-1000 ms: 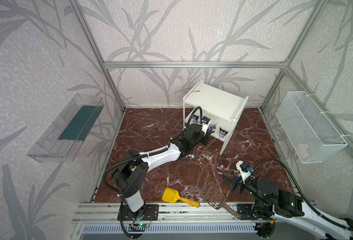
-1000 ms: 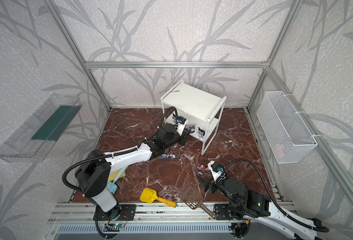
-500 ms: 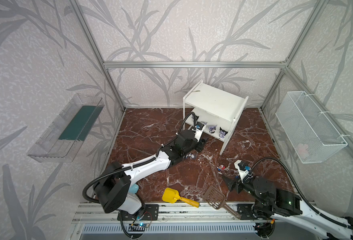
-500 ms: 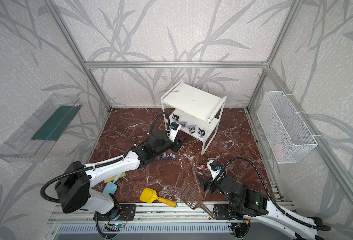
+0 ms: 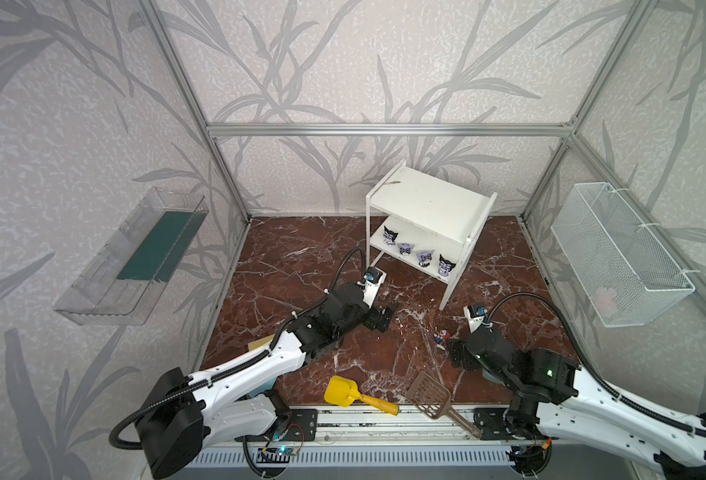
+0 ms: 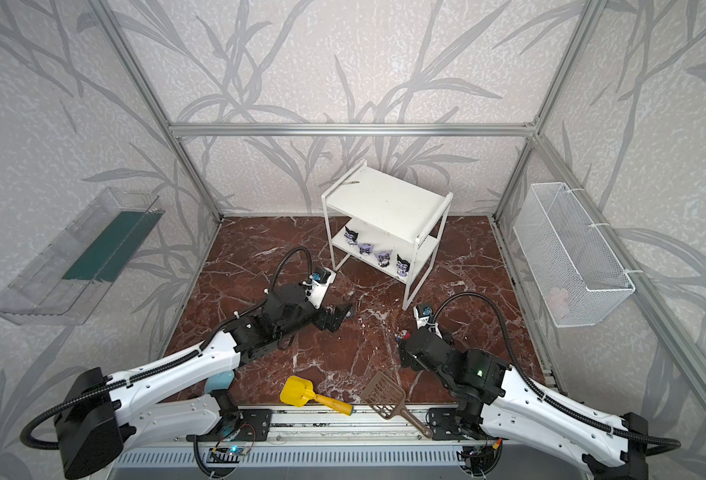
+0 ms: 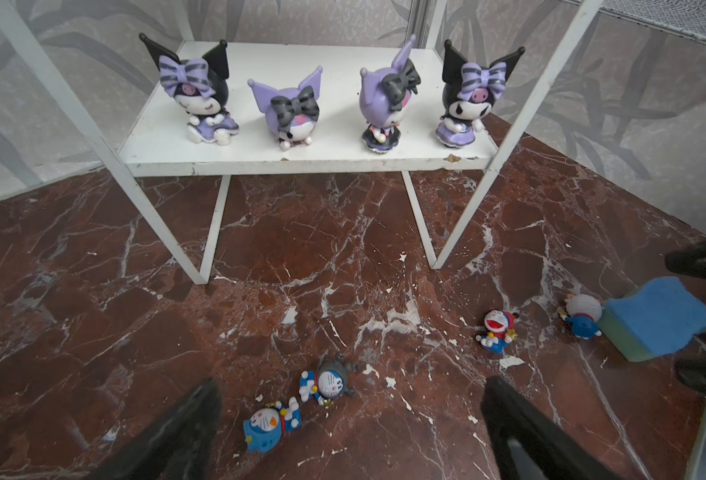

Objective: Place and organize the plastic toys onto the shelf
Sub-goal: 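Withdraw the left gripper from the shelf while the right gripper moves to the white-hooded Doraemon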

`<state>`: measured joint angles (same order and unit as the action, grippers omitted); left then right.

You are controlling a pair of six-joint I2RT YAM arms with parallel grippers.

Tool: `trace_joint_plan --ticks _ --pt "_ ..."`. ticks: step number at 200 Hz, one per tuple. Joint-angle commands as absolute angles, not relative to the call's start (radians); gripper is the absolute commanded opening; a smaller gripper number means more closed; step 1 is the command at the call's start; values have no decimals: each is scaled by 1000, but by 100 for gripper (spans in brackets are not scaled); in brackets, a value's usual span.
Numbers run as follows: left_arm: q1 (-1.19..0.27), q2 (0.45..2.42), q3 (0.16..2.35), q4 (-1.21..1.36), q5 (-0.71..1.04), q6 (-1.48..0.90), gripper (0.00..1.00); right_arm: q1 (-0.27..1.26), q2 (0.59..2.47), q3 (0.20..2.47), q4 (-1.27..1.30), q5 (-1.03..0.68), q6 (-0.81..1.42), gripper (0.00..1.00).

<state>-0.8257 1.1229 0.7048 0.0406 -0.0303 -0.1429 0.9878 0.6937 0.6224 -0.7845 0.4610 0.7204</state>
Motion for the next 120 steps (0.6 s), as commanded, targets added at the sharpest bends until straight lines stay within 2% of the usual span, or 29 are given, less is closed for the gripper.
trace_joint_plan --ticks 1,36,71,88,120 --pt "-827 1076 676 -4 2 -169 99 908 682 637 -919 396 839 95" --pt "-827 999 630 -18 20 -171 99 722 654 560 -863 232 794 94" --pt "-828 918 584 -27 21 -185 99 564 673 466 -733 64 752 89" --pt "-827 890 573 -44 16 -187 99 524 695 447 -693 37 735 85" --pt "-826 854 550 -54 3 -189 99 451 769 427 -618 -21 693 85"
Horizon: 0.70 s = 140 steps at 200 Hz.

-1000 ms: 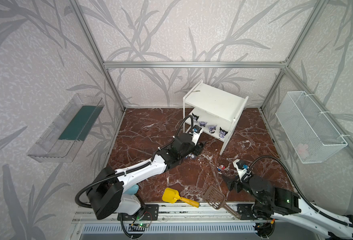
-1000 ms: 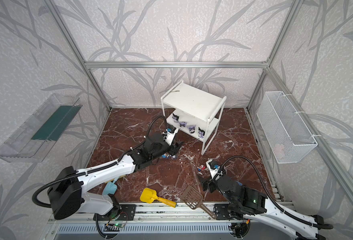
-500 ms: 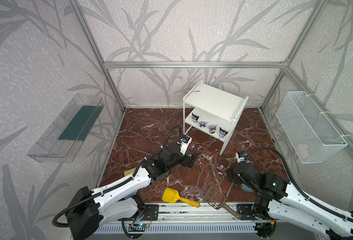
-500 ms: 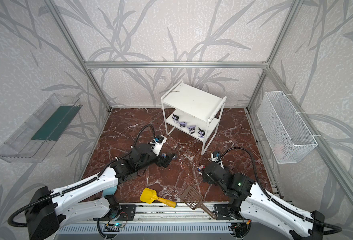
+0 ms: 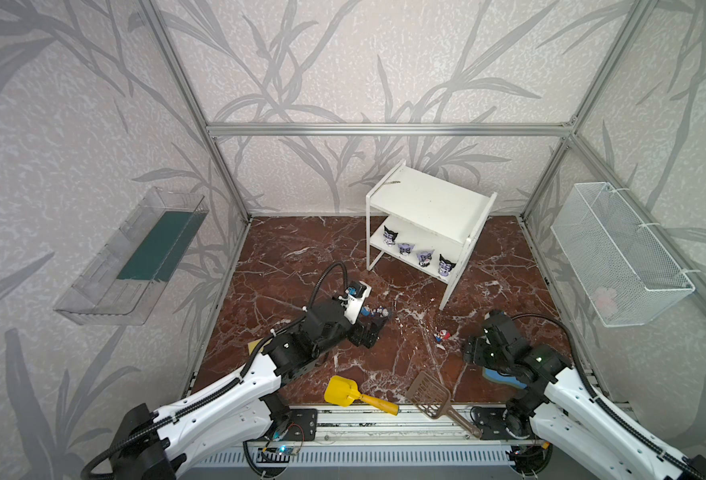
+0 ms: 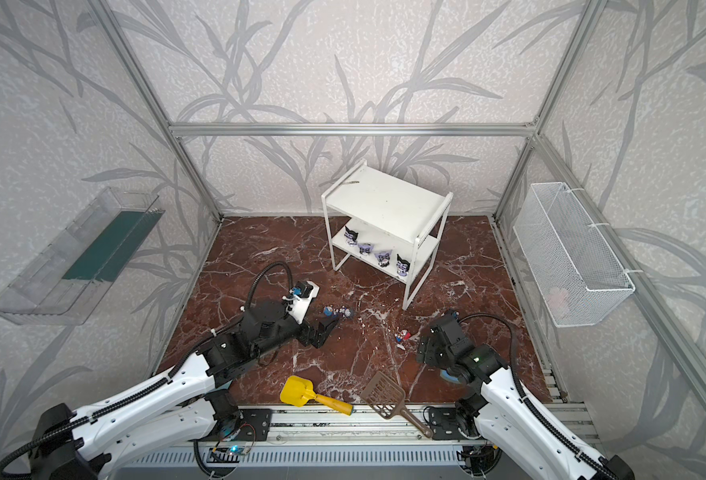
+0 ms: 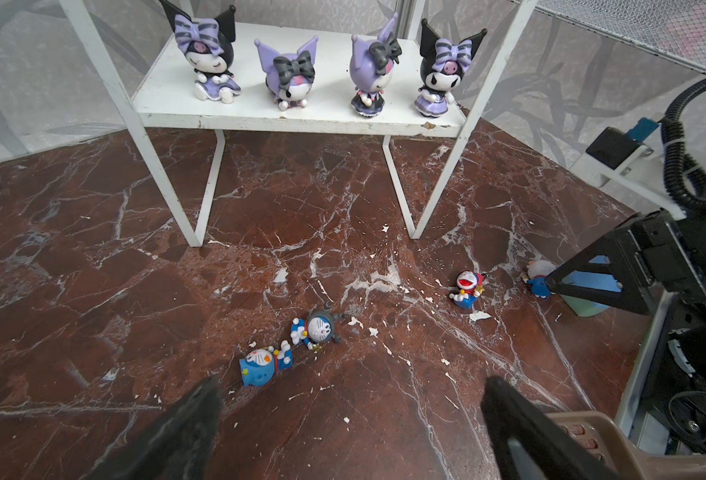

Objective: Place and organize the plastic toys onto the shelf
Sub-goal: 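Withdraw the left gripper from the shelf while the right gripper moves to the white-hooded Doraemon, then lower the right gripper and close it on the white-hooded Doraemon figure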

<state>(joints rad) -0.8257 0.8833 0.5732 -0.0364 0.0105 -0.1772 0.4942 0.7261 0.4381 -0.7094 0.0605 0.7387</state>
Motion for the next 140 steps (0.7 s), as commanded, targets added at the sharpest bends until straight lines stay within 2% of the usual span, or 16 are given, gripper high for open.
trace_joint_plan --ticks 1,58,108,140 --pt "-827 853 549 -54 3 -189 99 449 771 426 -616 -23 692 85" --pt "-826 835 534 -55 -6 -193 99 371 872 416 -547 -60 643 87" --pt "-826 853 534 -39 -2 -191 99 372 899 393 -425 -186 643 84" --pt "-827 877 541 -25 13 -193 99 372 897 387 -464 -160 606 83"
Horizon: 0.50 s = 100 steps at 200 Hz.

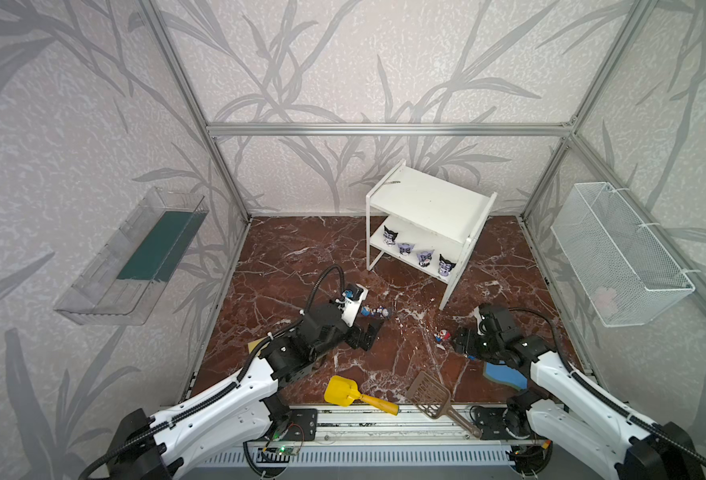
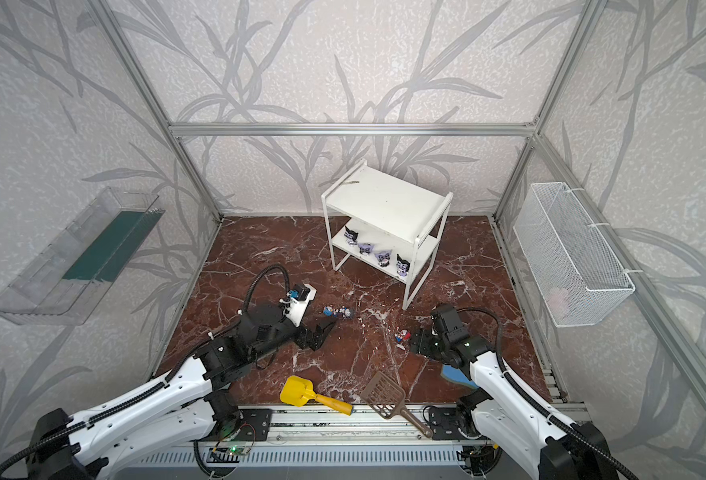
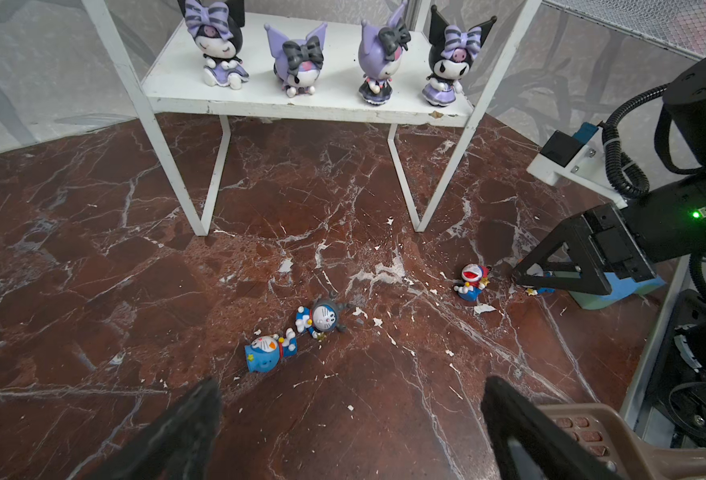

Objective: Place and organize the plastic toys onto the shelf
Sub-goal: 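Lower the right gripper and close it on the white-hooded Doraemon figure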

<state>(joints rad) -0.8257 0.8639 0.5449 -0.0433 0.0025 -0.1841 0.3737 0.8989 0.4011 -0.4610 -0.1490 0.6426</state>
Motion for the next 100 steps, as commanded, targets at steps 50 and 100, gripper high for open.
trace_joint_plan --ticks 50,100 --pt "-827 884 544 -17 25 -198 99 373 896 362 -506 -145 607 72" --pt "-827 878 540 -5 34 -210 99 388 935 378 -520 -144 601 46"
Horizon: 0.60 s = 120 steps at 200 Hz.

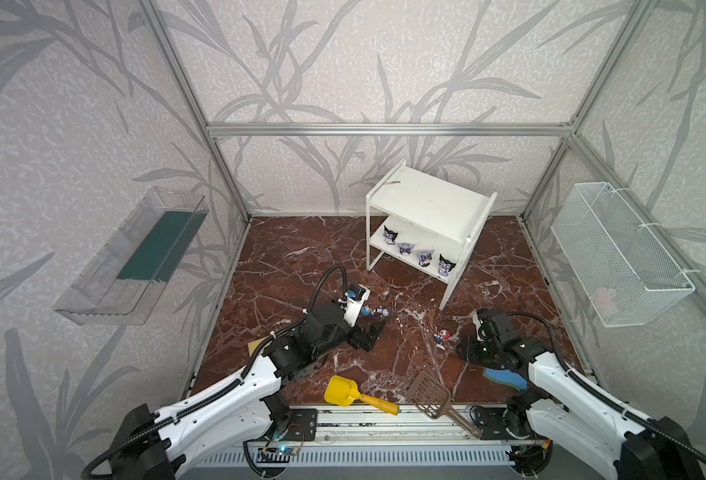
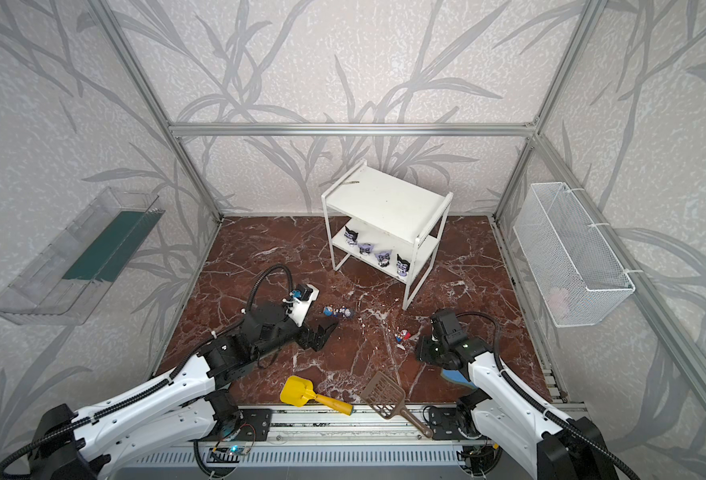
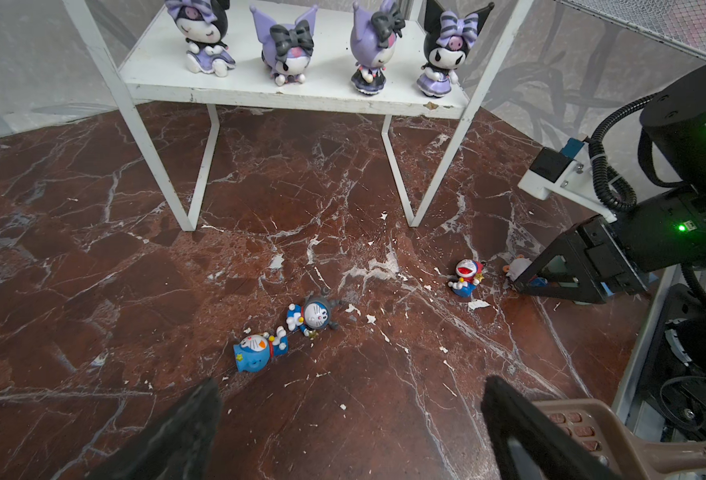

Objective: Place and organize the plastic toys onto the shelf
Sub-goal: 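Lower the right gripper and close it on the white-hooded Doraemon figure, then carry the Doraemon toward the left gripper while the left gripper moves to meet it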

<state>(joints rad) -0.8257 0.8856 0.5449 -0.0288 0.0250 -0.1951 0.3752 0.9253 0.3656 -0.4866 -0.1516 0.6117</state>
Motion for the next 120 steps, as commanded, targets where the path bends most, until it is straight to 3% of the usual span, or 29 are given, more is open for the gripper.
trace_joint_plan --ticks 1,67,120 --pt "-827 878 540 -5 34 -211 99 389 934 379 -520 -144 601 45" --pt "-828 848 536 -36 15 -206 99 631 971 470 -509 41 622 21" --pt "-826 806 548 -124 -125 -231 99 851 1150 593 -444 179 629 16"
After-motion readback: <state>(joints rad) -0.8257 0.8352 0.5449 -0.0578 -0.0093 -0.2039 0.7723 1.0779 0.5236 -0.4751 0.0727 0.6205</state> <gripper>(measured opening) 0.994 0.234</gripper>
